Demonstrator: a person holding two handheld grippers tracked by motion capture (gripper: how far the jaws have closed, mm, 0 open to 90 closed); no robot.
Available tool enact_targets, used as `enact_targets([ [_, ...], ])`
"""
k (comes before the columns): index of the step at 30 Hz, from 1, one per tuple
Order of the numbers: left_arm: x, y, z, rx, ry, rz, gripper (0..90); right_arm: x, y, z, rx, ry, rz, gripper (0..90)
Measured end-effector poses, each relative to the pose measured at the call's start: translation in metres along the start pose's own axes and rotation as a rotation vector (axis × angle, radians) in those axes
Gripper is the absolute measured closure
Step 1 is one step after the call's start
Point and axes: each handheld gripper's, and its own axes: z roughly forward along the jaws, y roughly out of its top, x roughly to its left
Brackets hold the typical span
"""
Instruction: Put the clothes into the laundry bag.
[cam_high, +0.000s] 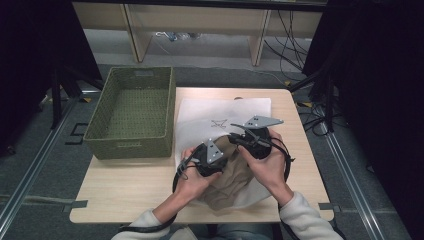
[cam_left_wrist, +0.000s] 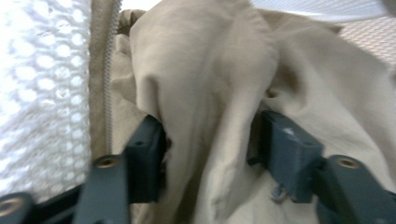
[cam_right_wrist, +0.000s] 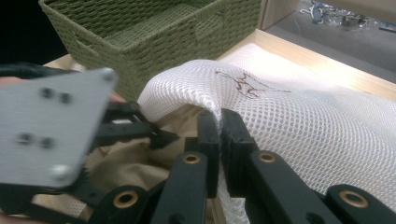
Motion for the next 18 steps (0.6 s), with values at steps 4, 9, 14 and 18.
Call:
enact_targets([
  [4, -0.003, 0.001, -0.016, -0.025, -0.019, -0.004, 32.7, -0.001, 0.0, 0.0, -0.003, -0.002, -0.016, 88.1],
  [9, -0.006, 0.004, -0.034, -0.057, -0.022, 0.009, 31.7, 0.0, 0.001, 0.0, -0.008, -0.007, -0.02, 88.1],
  [14, -0.016, 0.003, -0.043, -0.035, -0.048, 0.044, 32.7, 0.001, 0.001, -0.001, -0.005, -0.004, -0.017, 88.1],
  [18, -0.023, -0.004, -0.033, 0.028, -0.068, 0.075, 27.6, 0.001, 0.001, -0.001, -0.004, -0.005, -0.017, 88.1],
])
